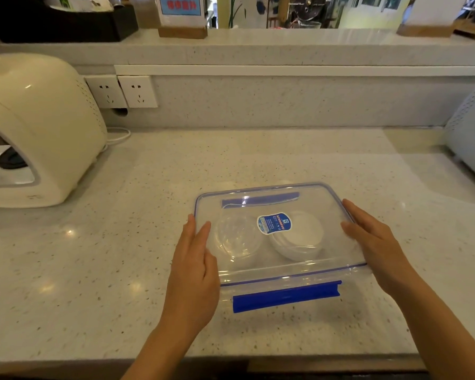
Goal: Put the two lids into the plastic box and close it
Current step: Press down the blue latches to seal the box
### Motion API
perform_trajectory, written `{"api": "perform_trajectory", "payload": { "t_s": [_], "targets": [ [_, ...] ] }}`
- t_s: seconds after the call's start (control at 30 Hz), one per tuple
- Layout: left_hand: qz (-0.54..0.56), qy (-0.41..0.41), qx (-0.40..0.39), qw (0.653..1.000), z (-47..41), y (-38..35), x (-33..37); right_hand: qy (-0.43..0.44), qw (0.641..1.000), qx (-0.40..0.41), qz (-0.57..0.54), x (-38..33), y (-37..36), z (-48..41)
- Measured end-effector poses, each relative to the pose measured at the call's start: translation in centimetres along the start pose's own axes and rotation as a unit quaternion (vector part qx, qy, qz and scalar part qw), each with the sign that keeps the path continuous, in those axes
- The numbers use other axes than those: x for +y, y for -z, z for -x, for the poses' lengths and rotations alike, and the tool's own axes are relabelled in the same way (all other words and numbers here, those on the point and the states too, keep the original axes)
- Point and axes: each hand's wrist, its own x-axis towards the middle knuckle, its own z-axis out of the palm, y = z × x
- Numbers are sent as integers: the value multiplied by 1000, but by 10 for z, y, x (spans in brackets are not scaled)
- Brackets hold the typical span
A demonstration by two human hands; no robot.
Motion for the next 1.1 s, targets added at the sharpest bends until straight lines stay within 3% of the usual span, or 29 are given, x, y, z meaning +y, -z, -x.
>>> {"api": "perform_trajectory", "payload": {
  "t_s": [0.17, 0.43, 0.57, 0.67, 0.77, 0.9, 1.0, 1.1],
  "targets": [
    [-142, -144, 82, 976, 0, -1, 18, 12, 999, -12, 28, -1, 4, -2],
    [-297, -232, -93, 922, -33, -24, 17, 8, 998, -40, 44, -1, 2, 8],
    [-311, -281, -114, 901, -49, -15, 7, 7, 998, -34, 60, -7, 8, 13],
    [-313, -283, -121, 899, -50, -14, 7, 29, 992, 5, 125, -13, 20, -1],
    [-312, -279, -122, 900, -49, -15, 9, 49, 992, 7, 113, -32, 27, -34],
    [-313, -272, -129, 901, -48, -14, 12, -5, 977, -121, 178, -52, 18, -89],
    [-311, -265, -138, 902, -47, -13, 13, -70, 915, -273, 288, -54, -2, -114],
    [-310, -261, -138, 904, -46, -13, 13, -77, 894, -314, 309, -51, -16, -126]
  ]
}}
